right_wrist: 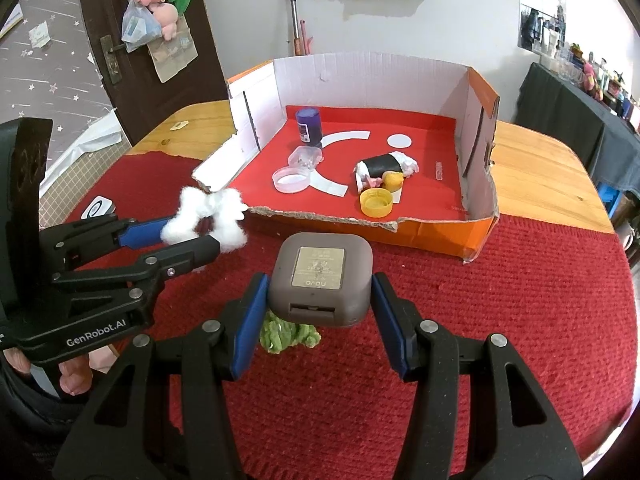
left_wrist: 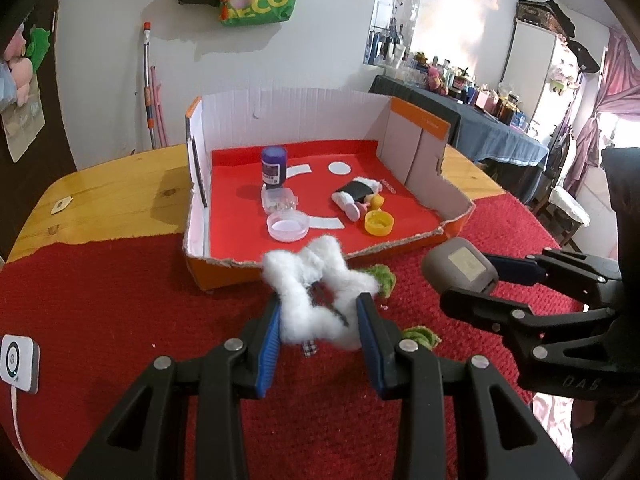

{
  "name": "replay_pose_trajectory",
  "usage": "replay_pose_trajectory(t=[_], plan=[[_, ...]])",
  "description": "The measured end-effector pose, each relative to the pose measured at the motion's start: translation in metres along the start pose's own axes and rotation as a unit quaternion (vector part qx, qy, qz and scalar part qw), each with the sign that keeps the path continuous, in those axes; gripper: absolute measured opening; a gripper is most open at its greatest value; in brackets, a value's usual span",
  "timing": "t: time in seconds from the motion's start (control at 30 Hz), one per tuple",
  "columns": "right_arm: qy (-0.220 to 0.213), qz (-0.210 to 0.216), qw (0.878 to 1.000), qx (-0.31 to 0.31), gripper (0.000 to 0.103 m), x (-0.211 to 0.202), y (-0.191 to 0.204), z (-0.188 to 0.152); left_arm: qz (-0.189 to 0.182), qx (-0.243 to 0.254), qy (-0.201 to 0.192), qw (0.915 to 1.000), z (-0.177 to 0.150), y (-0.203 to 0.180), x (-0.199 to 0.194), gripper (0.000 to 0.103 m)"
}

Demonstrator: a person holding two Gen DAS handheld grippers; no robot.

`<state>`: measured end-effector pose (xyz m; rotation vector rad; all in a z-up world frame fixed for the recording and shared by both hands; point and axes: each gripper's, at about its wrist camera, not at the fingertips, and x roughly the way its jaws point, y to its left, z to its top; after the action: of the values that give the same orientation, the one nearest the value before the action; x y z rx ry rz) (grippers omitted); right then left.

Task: Organize objects
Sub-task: 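Lift and carry the fluffy star and grey case toward the orange box with both tools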

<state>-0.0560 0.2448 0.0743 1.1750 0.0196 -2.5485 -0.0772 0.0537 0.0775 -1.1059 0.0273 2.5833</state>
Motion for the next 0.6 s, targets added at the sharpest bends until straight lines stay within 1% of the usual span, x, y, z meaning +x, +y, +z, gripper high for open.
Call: replay_pose_trajectory(t=[0.17,0.6], plan=[[-0.002,0.001,1.0,0.0,0.05,-0.001,-0.002,0.005,0.001,0.001,-0.004,1.0,0.006,0.002,0.0,0.038],[0.002,0.012,1.0,0.001,0.05,0.004,-0.008,0.022,0.0,0.001,0.002,1.0,0.018,0.006,0.01,0.038]])
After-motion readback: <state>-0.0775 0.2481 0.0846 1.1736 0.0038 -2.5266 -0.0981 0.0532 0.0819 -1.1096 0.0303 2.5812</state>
